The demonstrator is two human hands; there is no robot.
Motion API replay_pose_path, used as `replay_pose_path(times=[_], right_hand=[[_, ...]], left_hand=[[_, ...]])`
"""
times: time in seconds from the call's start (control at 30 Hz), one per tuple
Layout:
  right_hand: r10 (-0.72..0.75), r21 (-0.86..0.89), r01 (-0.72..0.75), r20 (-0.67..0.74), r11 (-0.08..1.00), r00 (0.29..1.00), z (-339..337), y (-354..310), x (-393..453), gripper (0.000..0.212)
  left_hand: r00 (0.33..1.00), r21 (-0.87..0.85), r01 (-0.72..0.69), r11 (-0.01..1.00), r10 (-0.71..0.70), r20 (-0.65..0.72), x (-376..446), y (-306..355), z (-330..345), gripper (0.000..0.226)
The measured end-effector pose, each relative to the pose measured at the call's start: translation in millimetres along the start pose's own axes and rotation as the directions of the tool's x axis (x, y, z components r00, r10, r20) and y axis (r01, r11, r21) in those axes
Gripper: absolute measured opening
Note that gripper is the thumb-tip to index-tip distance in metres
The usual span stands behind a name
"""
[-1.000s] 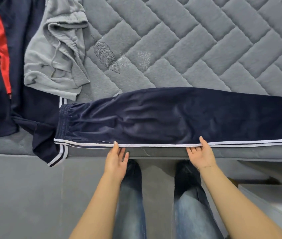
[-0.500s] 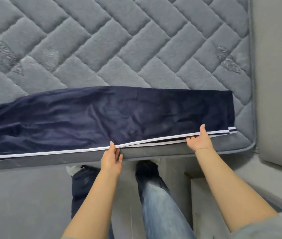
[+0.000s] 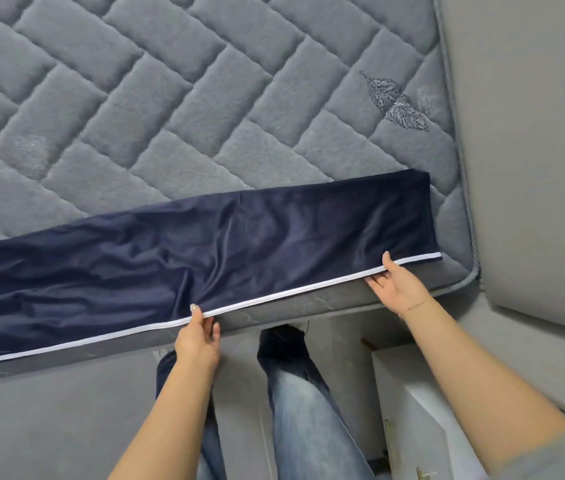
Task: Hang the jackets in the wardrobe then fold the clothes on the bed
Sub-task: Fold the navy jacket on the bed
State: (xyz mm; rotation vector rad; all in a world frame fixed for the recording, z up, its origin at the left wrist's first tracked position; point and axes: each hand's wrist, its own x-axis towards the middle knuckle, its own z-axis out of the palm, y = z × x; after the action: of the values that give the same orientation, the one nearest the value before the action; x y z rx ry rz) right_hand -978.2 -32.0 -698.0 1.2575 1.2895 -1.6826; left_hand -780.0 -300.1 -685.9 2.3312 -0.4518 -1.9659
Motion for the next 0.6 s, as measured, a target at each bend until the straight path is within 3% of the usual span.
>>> replay_pose_path(times=[0.1, 0.17, 0.23, 0.3, 0.33, 0.4, 0.43, 0.5, 0.53, 0.6], right_hand=[[0.016, 0.002, -0.015, -0.005, 1.0, 1.0, 5, 1, -6, 0.031], [-0.051, 0.018, 0.053, -0.115, 0.998, 0.992, 6, -4, -7, 0.033], [-0.144, -0.035, 0.14, -0.308, 0.99, 0.94, 3, -10, -8, 0.027], [-0.196, -0.143, 0.152, -0.388, 0.978, 0.9, 0, -12, -10, 0.03], [-0.194, -0.145, 0.149, -0.379, 0.978, 0.905, -1, -12, -11, 0.036], [-0.152, -0.055, 0.142, -0.319, 0.988, 0.936, -1, -16, -12, 0.043], [-0.128, 0.009, 0.135, -0.257, 0.991, 0.958, 0, -20, -13, 0.04], [-0.111, 0.136, 0.126, -0.116, 0.983, 0.987, 2, -29, -14, 0.029], [-0.131, 0.171, 0.141, -0.068, 0.975, 0.989, 5, -31, -14, 0.026], [-0.232, 0.132, 0.24, -0.071, 0.962, 0.97, 16, -31, -18, 0.031]], left_hand=[[1.0, 0.016, -0.014, 1.0, 0.014, -0.011, 1, 8, -3, 0.014], [0.998, 0.106, 0.045, 0.993, -0.048, 0.027, -3, 11, -1, 0.021], [0.974, 0.306, 0.158, 0.939, -0.199, 0.108, -15, 7, 5, 0.032], [0.932, 0.545, 0.172, 0.821, -0.314, 0.179, -35, -5, 17, 0.038], [0.932, 0.638, 0.096, 0.764, -0.294, 0.212, -45, -13, 25, 0.032], [0.938, 0.707, -0.244, 0.664, -0.022, 0.345, -55, -29, 40, 0.014], [0.884, 0.687, -0.445, 0.575, 0.161, 0.438, -57, -33, 47, 0.007], [0.687, 0.632, -0.721, 0.283, 0.412, 0.599, -52, -34, 58, 0.019], [0.608, 0.64, -0.761, 0.109, 0.465, 0.644, -45, -29, 60, 0.03], [0.561, 0.695, -0.692, -0.197, 0.458, 0.689, -28, -20, 58, 0.05]])
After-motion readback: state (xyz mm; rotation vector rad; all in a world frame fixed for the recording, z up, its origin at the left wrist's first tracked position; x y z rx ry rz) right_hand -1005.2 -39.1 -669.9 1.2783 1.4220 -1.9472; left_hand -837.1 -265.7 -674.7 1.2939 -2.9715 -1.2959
